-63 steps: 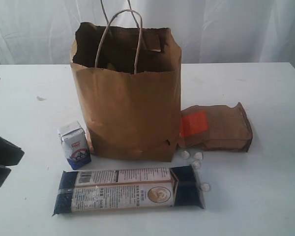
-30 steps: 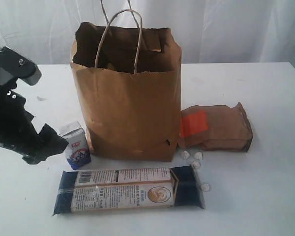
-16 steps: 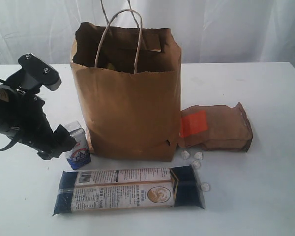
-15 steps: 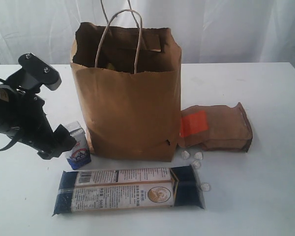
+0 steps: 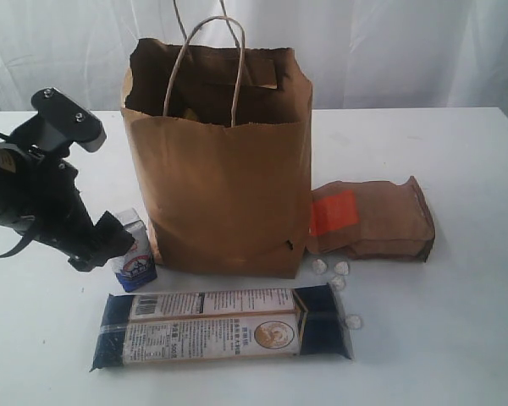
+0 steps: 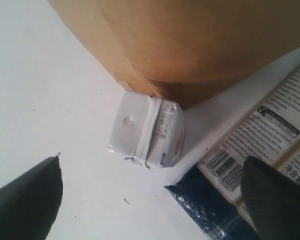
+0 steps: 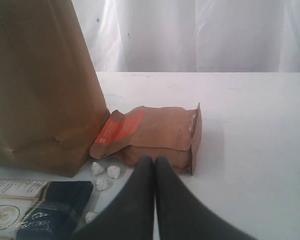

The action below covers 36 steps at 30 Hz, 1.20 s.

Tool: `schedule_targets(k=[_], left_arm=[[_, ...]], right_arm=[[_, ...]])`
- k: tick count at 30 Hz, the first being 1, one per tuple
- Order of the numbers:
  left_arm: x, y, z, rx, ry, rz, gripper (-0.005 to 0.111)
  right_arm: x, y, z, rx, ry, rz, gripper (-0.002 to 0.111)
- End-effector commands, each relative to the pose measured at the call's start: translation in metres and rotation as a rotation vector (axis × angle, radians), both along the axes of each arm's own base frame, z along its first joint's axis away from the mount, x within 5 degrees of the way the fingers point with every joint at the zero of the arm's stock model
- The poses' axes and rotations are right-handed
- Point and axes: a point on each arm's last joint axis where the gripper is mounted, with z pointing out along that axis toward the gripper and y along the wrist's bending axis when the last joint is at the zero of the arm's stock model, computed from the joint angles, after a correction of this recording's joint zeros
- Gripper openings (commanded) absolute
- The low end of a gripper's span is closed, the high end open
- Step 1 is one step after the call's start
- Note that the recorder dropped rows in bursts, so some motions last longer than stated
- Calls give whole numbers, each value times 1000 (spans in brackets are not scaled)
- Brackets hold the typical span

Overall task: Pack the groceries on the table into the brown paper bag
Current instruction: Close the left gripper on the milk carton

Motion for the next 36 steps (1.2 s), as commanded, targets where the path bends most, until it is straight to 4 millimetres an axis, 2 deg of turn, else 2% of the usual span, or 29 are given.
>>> schedule_targets(k=[1, 9, 20, 36], left_arm=[[2, -1, 4, -39, -28, 29, 106], [1, 0, 2, -36, -3, 41, 106], [16, -6, -19, -4, 7, 36, 105], [26, -11, -42, 23, 56, 39, 105]], right_arm=[[0, 0, -2, -6, 1, -5, 0], [0, 0, -2, -6, 1, -5, 0], [0, 0, -2, -6, 1, -5, 0], [0, 0, -2, -6, 1, -5, 0]])
